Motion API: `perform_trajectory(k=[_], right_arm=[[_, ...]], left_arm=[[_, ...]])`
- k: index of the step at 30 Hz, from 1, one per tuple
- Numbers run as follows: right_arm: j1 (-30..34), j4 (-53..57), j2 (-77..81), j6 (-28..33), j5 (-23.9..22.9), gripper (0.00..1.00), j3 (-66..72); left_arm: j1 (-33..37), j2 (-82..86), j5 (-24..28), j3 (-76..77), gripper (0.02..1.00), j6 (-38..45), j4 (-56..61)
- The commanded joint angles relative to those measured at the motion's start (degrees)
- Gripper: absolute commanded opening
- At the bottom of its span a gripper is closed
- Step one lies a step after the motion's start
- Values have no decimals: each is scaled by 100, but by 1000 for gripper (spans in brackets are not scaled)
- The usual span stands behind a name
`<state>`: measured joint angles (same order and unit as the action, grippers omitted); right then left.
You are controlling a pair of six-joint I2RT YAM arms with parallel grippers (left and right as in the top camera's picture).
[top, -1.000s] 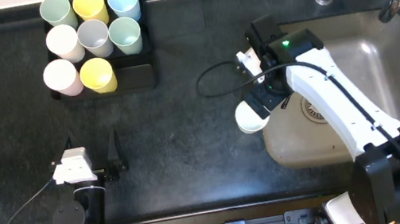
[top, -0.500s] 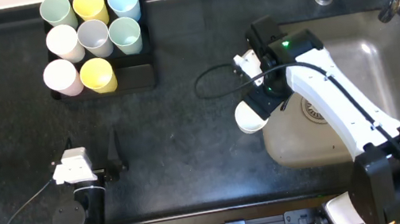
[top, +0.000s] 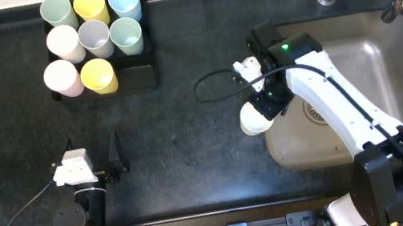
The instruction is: Store Cups
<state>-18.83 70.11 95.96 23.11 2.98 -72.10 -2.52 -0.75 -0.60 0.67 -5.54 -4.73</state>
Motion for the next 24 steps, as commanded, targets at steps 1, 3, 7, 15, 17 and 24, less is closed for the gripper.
perform_trajectory(k=[1, 3, 7, 15, 17, 24], right_arm=[[-39, 164, -96, -149, 140, 42, -398], [-39, 387, -140, -374, 144, 42, -975], [-129, 835, -35, -833, 164, 45, -2651], [-1073, 1860, 1943, -905, 48, 42, -6391], [-1386, 2024, 2546, -905, -260, 45, -7195], [-2024, 1816, 3742, -1084, -496, 42, -8299]], left_arm=[[-22, 59, 42, -20, 998, 105, -7], [-22, 59, 42, -20, 996, 105, -7], [-22, 59, 42, -20, 998, 105, -7], [-22, 59, 42, -20, 998, 105, -7], [-22, 59, 42, -20, 998, 105, -7], [-22, 59, 42, -20, 998, 105, -7]])
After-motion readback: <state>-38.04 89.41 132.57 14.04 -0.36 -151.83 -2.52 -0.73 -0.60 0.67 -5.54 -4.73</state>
